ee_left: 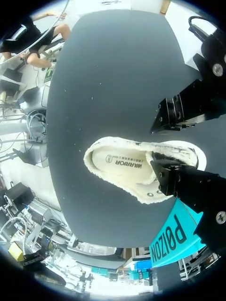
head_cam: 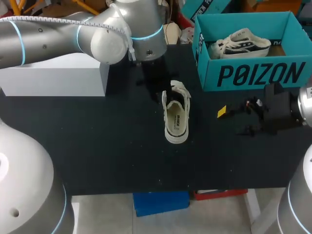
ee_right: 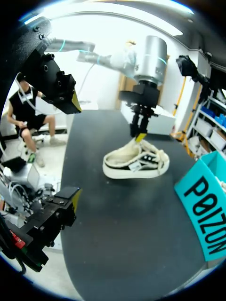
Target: Take the shoe out of the shoebox, open the shoe tongue, remove and reinsert the insole, then place the shoe into the shoebox
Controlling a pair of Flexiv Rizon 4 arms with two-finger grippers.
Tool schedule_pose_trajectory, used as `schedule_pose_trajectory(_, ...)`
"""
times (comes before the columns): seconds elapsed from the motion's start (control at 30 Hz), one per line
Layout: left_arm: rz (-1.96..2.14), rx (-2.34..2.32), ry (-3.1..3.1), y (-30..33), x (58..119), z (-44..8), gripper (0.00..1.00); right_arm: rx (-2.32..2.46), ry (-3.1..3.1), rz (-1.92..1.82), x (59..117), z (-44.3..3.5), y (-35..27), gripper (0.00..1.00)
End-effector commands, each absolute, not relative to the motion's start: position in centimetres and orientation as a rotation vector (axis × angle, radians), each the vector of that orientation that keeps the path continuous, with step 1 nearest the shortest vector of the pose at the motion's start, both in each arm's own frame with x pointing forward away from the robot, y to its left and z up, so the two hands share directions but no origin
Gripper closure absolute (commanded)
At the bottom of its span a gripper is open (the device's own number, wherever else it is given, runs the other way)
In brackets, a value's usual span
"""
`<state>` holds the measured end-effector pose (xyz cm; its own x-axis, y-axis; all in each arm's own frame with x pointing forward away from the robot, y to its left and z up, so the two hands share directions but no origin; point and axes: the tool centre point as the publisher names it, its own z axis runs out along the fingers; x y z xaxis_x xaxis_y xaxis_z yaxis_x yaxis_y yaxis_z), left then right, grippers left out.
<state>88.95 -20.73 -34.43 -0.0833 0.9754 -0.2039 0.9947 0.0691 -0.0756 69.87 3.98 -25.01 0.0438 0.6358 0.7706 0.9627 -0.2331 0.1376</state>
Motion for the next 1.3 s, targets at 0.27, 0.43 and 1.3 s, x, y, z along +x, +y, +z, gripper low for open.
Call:
schedule_pose_trajectory(0.27,-0.253,2.119,2.216,-21.2,89.1,-37.8,0.66,-1.911,-1.607,-1.041,69.9,-25.0,4.1,0.0)
schedule_pose_trajectory(0.43,-0.241,2.143,2.219,-21.0,89.2,-39.5,0.68,-1.911,-1.607,-1.041,69.9,-25.0,4.1,0.0)
schedule_pose_trajectory(1.3,-0.274,2.235,2.082,-22.1,89.3,-40.1,1.0,-1.911,-1.607,-1.041,69.9,-25.0,4.1,0.0)
